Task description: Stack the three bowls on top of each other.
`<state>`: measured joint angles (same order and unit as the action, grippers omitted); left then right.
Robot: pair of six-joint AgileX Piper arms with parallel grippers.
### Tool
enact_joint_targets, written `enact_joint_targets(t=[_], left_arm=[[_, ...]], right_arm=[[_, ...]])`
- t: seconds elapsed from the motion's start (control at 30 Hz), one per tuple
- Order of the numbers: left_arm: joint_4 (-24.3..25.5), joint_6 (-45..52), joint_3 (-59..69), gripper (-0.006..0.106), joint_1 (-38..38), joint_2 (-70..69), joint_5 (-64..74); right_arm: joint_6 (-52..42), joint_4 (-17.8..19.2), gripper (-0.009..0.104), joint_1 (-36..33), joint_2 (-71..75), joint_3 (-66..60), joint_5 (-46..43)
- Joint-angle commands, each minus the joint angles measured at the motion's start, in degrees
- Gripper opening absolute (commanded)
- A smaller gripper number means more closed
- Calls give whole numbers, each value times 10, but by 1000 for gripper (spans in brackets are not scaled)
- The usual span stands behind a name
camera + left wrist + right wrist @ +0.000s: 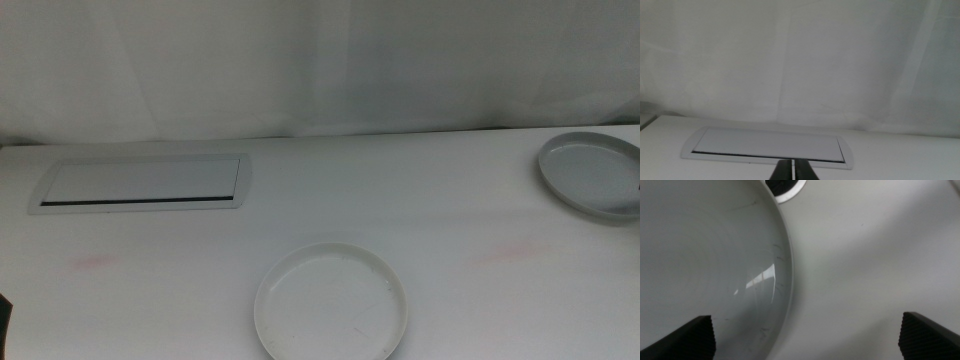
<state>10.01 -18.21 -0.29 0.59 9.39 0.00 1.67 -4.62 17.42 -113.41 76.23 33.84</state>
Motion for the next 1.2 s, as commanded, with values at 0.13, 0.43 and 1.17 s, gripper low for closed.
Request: enact_joint_targets(t=[0.13, 0.43, 1.17], left_arm=[[0, -5, 21, -3, 1, -2, -9], [0, -5, 21, -3, 1, -2, -9], [0, -5, 21, -3, 1, -2, -9]], right_arm=[[-4, -5, 100, 3, -29, 9, 2], [-6, -5, 62, 3, -50, 12, -4], [-82, -27, -3, 3, 90, 13, 81]])
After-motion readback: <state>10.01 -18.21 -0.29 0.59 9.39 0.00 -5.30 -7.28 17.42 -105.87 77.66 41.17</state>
